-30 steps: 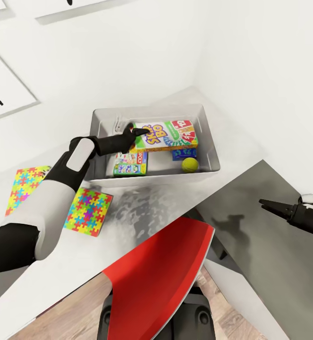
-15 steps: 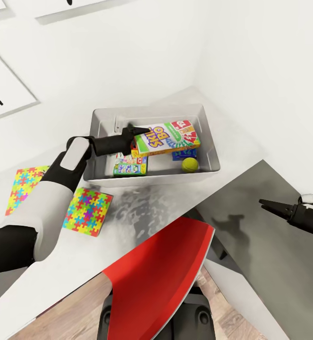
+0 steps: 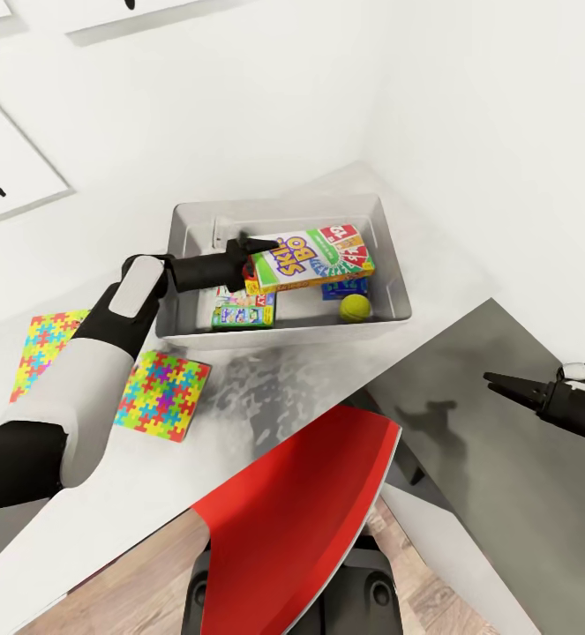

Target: Put all the toys in the child's room - the three board games (two on the bed and one on the table), the two jigsaw puzzles on the table, and the tennis ball on the table - inside the toy box on the table in the child's room.

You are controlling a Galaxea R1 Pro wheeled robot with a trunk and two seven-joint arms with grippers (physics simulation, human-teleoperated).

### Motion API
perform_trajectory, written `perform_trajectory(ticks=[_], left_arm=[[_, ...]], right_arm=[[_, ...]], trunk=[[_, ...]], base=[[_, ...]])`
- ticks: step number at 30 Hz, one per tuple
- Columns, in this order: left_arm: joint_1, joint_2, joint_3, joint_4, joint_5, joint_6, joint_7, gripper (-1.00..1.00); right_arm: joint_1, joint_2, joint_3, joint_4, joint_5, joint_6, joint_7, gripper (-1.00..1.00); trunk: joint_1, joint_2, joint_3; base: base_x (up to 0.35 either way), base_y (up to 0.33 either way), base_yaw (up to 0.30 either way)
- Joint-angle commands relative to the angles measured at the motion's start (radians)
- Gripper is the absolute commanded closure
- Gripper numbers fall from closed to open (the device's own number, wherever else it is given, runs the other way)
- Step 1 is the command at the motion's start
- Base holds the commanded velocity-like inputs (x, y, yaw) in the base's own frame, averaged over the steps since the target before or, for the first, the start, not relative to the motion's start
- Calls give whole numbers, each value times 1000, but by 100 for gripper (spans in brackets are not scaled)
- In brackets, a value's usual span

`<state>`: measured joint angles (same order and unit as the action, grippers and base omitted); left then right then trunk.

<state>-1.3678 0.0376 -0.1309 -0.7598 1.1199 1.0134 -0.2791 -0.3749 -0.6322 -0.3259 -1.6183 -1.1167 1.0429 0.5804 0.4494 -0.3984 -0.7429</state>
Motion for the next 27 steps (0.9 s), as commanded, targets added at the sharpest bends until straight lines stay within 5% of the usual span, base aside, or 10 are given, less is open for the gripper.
perform_trajectory(ticks=[1, 15, 27], left_arm=[[-2, 3, -2, 1, -8, 1, -10, -100], [-15, 23, -4, 0, -9, 8, -2, -100], [-59, 18, -5, -13, -4, 13, 82, -100]], right_arm=[[-1, 0, -1, 0, 6, 4, 7, -100], [-1, 0, 1, 0, 6, 4, 7, -100], [-1, 0, 1, 0, 6, 4, 7, -100]], trunk=[[1, -2, -1], [1, -2, -1], [1, -2, -1]], base=[[0, 0, 0], [0, 0, 0], [0, 0, 0]])
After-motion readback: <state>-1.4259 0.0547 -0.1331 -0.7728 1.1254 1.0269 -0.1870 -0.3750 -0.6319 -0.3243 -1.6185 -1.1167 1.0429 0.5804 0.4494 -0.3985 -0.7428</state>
